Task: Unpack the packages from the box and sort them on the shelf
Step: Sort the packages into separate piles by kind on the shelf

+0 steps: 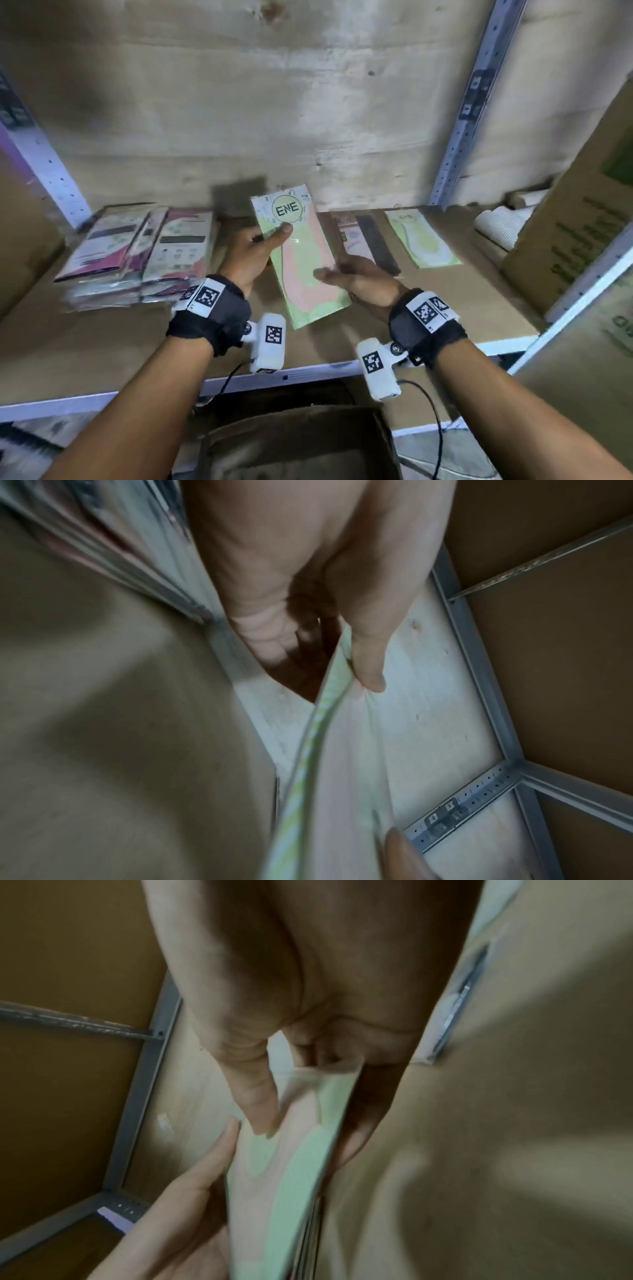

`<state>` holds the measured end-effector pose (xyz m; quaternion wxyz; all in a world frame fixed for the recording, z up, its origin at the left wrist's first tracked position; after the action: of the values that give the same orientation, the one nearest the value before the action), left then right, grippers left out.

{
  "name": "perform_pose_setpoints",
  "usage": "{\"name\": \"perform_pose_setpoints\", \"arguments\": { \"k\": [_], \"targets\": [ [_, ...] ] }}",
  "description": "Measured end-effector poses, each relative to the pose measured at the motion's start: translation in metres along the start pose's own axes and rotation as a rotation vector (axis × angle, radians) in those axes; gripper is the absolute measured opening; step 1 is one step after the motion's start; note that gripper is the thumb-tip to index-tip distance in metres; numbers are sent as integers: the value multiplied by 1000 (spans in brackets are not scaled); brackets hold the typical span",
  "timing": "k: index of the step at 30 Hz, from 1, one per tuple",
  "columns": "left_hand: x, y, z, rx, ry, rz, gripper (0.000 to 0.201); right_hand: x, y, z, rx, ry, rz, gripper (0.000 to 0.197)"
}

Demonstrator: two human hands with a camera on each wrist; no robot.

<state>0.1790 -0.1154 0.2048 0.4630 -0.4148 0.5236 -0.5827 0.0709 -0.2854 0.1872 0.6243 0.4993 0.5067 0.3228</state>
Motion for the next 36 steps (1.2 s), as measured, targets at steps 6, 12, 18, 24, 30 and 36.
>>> {"name": "perform_pose_setpoints", "arguments": {
  "k": [6, 12, 18, 24, 30, 36],
  "targets": [
    [-1, 15, 14, -129, -41, -9, 38, -14, -11, -15, -19, 93, 49, 27],
    [-7, 23, 24, -35, 14, 155, 42, -30, -31, -27, 67, 229, -47, 21],
    [-4, 28, 28, -22, -12, 222, 27, -37, -40, -25, 103, 172, -3, 45],
    [-10, 35, 33, -93, -4, 245, 33, -52, -36, -31, 168, 196, -33, 23],
    [4, 38, 20, -326, -34, -25, 45, -61, -41, -32, 235, 53, 209, 22],
    [53, 38, -28, -517, 386, -30, 72, -61, -39, -27, 314, -168, 461, 28]
  ]
}}
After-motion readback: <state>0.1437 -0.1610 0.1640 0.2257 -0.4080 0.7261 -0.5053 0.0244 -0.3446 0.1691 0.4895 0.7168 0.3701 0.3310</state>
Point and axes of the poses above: each hand's wrist, its own z-axis towards the middle knuckle, its own x-axis out of the palm, y = z × x, the point moved 4 cm from there along z, towards the middle knuckle, and after that the axes turned 12 degrees about -y, right-handed, at the moved point
